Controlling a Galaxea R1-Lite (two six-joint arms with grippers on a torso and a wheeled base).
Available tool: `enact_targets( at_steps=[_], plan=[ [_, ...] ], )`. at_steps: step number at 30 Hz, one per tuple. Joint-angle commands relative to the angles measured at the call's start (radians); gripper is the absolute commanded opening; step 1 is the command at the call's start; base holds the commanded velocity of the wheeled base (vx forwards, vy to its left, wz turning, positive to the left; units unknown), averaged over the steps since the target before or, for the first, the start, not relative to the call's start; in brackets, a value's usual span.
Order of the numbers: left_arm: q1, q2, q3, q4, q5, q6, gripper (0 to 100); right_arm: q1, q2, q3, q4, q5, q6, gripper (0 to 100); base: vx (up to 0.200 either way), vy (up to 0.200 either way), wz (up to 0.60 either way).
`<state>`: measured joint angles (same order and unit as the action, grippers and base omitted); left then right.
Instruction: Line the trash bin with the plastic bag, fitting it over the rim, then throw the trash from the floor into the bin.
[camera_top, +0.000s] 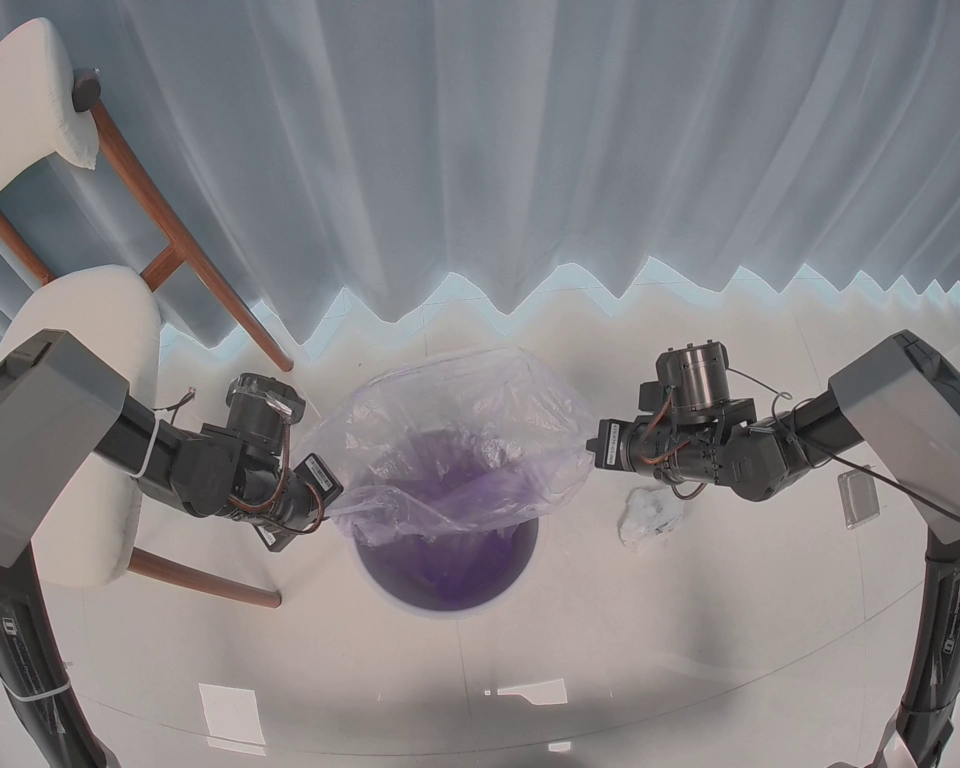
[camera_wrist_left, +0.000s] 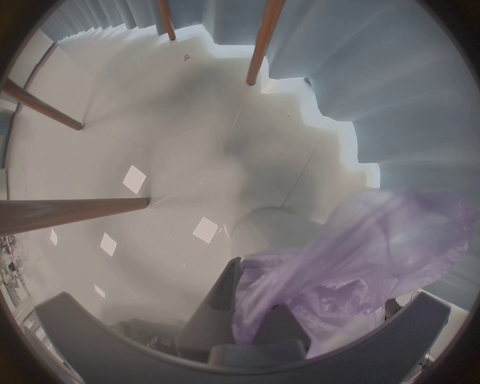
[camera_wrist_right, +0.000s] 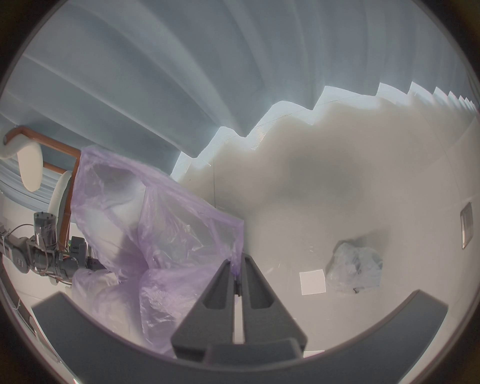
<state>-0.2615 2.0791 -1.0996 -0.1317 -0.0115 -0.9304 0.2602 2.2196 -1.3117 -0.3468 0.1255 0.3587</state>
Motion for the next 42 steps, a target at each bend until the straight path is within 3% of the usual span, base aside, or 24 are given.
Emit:
enact_targets(
  at_steps=[1,12,26,42],
  plan=[
    [0.013,0.041,0.000,-0.003,0.001,-0.015,0,-0.001,-0.006,0.066,-0.034,0.000,0.002,0,0.000,0.000,0.00],
    [0.013,0.032,-0.013,-0.034,0.001,-0.004,0,0.007,0.008,0.069,-0.126,0.003,0.006,0,0.000,0.000,0.00],
    [0.045,0.093,-0.175,0.030,0.018,-0.004,0,-0.001,0.138,-0.268,0.109,-0.021,0.014,0,0.000,0.000,0.00],
    [0.034,0.091,-0.146,0.081,0.027,-0.005,0,-0.003,0.109,-0.147,0.154,-0.021,0.022,0,0.000,0.000,0.00]
  ],
)
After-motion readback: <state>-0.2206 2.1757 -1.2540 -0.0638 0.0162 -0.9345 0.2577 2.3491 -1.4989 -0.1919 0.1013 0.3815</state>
